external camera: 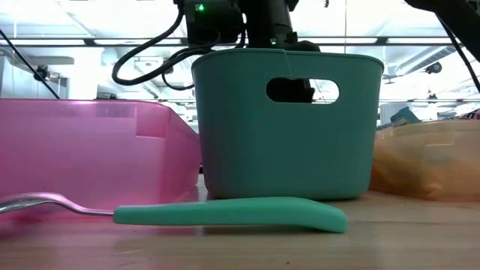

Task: Pick & Place Food Item
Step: Put the brown seasoning bottle into the green bin, then put the green seasoning bottle into the green bin

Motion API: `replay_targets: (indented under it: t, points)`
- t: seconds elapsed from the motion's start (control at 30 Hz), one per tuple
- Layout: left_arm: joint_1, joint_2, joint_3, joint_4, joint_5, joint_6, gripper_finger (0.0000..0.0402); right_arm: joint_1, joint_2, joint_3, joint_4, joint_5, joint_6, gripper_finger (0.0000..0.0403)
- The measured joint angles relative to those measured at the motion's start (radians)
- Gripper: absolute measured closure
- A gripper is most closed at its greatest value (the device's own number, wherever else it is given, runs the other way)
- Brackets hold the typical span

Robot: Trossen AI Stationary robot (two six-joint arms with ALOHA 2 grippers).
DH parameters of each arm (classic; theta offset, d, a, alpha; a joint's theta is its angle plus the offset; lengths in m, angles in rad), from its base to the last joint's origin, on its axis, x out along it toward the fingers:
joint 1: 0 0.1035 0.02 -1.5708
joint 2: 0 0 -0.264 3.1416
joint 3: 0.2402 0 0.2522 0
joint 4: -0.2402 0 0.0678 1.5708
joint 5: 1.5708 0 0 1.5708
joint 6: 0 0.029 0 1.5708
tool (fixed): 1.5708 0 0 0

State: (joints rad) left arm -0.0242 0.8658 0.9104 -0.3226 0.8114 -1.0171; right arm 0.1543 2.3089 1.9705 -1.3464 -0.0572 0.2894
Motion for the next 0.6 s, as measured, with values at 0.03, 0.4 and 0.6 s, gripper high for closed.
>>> replay_targets:
  t: [0.03, 0.4, 0.6]
  points:
    - [0.000, 0.000, 0.000, -0.003, -0.003, 0.000, 0.0042, 0.000, 0.000, 0.000, 0.000, -0.001, 0.015, 0.0215]
    - [0.000, 0.003, 0.000, -0.043, -0.012, 0.006, 0.0042, 0.006, 0.000, -0.001, 0.009, -0.004, 0.046, 0.0122]
    - [0.000, 0.003, 0.000, -0.043, -0.020, 0.017, 0.0042, 0.006, 0.000, -0.001, 0.011, -0.004, 0.052, 0.0042]
